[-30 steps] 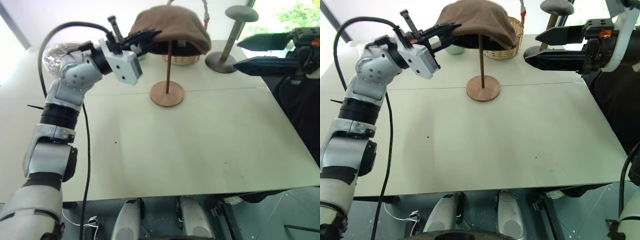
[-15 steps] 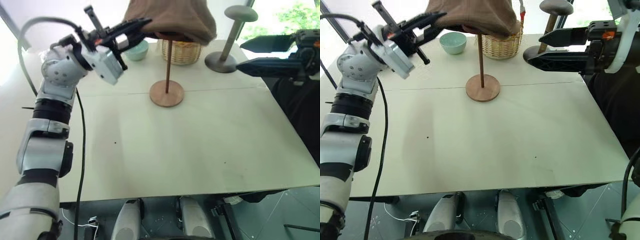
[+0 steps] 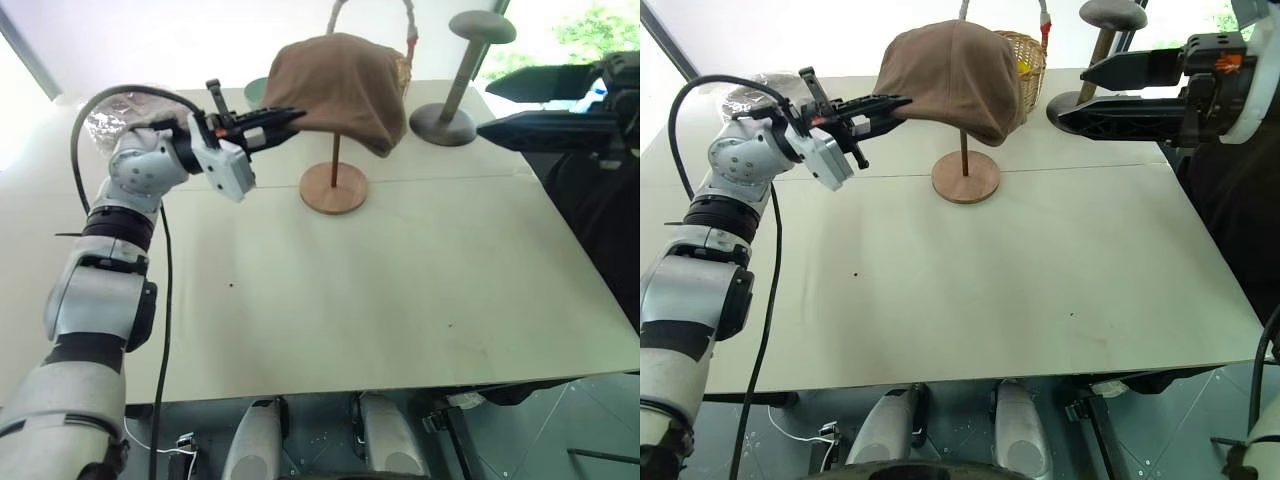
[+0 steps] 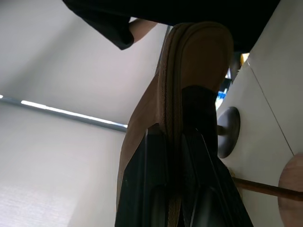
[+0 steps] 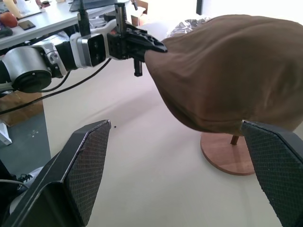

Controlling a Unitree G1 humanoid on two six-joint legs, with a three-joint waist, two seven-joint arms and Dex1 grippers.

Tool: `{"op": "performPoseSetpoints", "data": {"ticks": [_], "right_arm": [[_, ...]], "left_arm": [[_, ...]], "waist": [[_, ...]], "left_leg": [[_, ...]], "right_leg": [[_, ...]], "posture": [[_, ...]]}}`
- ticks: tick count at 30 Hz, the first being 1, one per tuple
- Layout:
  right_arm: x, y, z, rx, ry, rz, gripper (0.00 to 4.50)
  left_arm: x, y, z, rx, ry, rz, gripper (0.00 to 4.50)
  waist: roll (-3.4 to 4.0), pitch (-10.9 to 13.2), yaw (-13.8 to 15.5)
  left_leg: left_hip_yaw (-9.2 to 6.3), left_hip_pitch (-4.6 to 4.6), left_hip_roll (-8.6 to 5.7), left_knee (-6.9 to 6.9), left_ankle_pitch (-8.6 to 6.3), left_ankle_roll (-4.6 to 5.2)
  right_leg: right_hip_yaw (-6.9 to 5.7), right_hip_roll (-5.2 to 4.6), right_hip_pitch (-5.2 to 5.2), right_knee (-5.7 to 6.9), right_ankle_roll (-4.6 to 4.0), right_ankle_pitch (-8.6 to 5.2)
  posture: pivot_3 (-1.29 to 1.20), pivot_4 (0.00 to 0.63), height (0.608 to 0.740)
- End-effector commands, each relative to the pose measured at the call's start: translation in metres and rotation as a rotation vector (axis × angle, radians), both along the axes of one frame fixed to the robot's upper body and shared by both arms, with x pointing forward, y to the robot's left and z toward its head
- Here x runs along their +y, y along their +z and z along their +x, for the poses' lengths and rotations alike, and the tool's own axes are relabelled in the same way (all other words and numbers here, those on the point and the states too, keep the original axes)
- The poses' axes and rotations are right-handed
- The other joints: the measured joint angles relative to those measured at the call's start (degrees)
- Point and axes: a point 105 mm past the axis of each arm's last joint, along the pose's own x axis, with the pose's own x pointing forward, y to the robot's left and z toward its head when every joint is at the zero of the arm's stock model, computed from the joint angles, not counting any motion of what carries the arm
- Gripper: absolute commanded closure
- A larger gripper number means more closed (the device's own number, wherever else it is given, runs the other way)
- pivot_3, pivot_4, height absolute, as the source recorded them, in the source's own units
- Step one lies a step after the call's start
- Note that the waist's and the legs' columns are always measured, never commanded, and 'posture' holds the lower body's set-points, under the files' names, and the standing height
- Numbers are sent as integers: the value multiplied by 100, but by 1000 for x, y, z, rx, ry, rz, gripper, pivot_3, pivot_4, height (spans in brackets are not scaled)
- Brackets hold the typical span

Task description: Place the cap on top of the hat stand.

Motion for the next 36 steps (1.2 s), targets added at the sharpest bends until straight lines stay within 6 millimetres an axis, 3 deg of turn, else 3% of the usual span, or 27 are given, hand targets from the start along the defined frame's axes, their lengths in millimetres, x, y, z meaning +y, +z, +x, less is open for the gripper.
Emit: {"op": "performPoseSetpoints", "data": {"ticks": [1, 7, 13, 16, 20, 23, 26, 31, 33, 36], "right_arm": [[-2, 14, -10, -73, -4, 3, 0], [-4, 13, -4, -77, -17, 19, 0], [-11, 9, 10, -75, -38, 30, 0], [-14, 6, 17, -73, -42, 24, 0], [-19, 2, 28, -79, -44, 11, 0], [-20, 2, 35, -83, -43, 11, 0], [-22, 4, 41, -87, -38, 8, 0], [-22, 9, 48, -99, -29, 6, 0], [-20, 11, 51, -105, -21, 2, 0], [-18, 12, 53, -109, -7, -2, 0]], "left_arm": [[7, 11, -2, -41, 12, -24, 3227], [21, 19, 1, -38, 71, -40, 146], [55, 23, 2, 85, 198, -35, 60], [77, 23, -9, 231, 267, -37, 60], [92, 27, -34, 420, 330, -82, 60], [100, 17, -47, 597, 394, -86, 60], [118, 14, -57, 937, 448, -205, 60], [140, 34, -73, 1329, 406, -399, 60], [152, 57, -80, 1341, 351, -440, 60], [160, 64, -92, 1376, 344, -366, 60]], "waist": [[0, 0, 5], [0, 0, 5], [0, 0, -25], [2, 1, -58], [4, 2, -48], [5, 3, -25], [6, 4, -30], [5, 5, -46], [6, 5, -51], [6, 5, -77]], "left_leg": [[0, 0, 0, 0, 0, 0], [0, -1, 0, 1, 0, 0], [0, 0, 1, -1, 0, 0], [2, 1, 3, -9, 0, 0], [2, 1, 5, -15, 0, 0], [4, 1, 4, -11, 0, -1], [5, 1, 4, -10, 0, -1], [4, 1, 4, -11, 0, -1], [5, 2, 4, -12, -1, -1], [5, 3, 4, -17, -1, -1]], "right_leg": [[0, 0, -1, 0, 0, 0], [0, 0, 0, 0, 0, 0], [1, 0, -1, 0, 0, 0], [3, 0, -7, 2, -2, -1], [4, 1, -12, 5, -3, -2], [5, -1, -9, 2, -5, -3], [5, -1, -9, -1, -23, -13], [3, 2, -11, -2, -22, -16], [3, 2, -10, -2, -18, -18], [2, 6, -12, -2, -18, -18]], "posture": [[0, 150, 740], [0, 150, 740], [0, 150, 740], [0, 150, 740], [0, 150, 740], [0, 150, 740], [0, 150, 740], [0, 150, 740], [0, 150, 740], [0, 150, 740]]}}
